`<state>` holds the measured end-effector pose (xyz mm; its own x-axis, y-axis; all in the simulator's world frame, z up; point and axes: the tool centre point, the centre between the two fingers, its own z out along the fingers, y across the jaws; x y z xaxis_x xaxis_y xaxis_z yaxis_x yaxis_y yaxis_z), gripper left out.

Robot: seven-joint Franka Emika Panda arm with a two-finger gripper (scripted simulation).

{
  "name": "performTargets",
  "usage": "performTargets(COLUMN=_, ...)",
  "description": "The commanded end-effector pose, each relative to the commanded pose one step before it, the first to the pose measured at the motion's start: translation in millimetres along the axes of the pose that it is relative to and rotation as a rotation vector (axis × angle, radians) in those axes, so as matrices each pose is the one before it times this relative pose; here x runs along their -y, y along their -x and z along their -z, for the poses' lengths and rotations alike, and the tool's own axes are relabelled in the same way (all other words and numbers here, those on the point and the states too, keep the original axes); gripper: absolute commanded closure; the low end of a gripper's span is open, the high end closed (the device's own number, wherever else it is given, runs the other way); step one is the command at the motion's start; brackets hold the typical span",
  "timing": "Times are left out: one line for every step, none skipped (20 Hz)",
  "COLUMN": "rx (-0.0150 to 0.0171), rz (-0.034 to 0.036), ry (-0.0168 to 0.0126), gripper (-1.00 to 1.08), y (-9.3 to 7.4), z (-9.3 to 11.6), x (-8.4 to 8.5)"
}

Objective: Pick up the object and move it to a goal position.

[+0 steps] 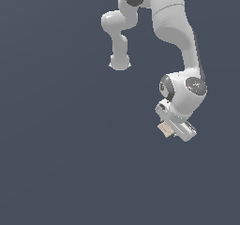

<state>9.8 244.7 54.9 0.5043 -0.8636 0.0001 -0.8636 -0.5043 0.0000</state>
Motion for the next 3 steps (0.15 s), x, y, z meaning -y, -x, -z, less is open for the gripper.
performTargets(rx=0.00013, rz=-0.00109, ry=0.00001, gripper=1.08, y=1.88, z=0.59, x=3.17)
performTargets(rx=0.00000, rz=0.00000, ry=0.00000, gripper=1.08, y=0.34, z=0.07, x=0.46)
performTargets(rx=0.00000, rz=0.00000, ry=0.00000, gripper=1.08, y=0.11, z=0.02, x=0.15)
